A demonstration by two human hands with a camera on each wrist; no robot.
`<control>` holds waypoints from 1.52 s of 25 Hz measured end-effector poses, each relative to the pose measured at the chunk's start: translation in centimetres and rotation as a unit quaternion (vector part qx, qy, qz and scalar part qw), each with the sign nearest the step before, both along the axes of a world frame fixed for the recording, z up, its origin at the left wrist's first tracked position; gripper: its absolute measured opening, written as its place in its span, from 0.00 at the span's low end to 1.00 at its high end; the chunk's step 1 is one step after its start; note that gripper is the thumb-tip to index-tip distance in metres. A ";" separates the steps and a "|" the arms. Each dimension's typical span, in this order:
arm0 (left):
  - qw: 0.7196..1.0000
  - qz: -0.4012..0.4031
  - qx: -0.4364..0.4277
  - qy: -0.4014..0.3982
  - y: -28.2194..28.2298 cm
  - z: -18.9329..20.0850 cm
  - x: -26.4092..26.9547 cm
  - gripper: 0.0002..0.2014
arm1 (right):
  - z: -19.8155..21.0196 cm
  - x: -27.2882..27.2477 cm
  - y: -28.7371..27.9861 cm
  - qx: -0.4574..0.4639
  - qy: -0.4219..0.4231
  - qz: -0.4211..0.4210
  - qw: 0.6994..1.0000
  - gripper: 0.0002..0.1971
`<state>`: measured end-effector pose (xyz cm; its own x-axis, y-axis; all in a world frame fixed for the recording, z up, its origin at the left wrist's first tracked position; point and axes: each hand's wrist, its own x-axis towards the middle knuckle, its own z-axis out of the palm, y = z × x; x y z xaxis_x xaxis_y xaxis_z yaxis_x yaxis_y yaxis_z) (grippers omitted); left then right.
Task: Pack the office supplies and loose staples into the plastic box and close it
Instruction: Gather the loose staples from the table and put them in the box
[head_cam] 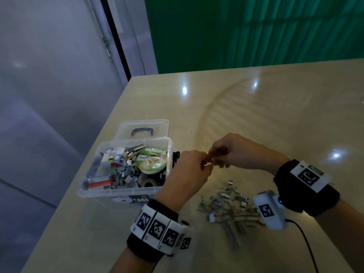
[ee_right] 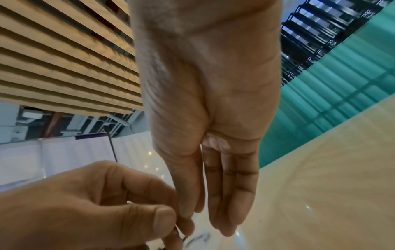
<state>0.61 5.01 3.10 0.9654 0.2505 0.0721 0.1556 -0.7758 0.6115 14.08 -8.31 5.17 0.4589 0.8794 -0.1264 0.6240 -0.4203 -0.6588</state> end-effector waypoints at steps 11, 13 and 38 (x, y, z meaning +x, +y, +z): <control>0.983 -0.010 0.036 0.178 -2.8 -9.4 0.9 0.19 | -9.4 0.1 -5.1 -0.141 -0.083 -0.040 0.986 0.18; 0.986 0.010 0.028 0.167 -3.0 -10.0 0.9 0.15 | -10.1 -0.2 -4.9 -0.131 -0.090 -0.037 0.987 0.13; 0.982 0.040 -0.094 0.162 -3.0 -9.7 1.7 0.13 | -10.8 -2.4 -4.9 -0.104 -0.083 -0.047 0.990 0.11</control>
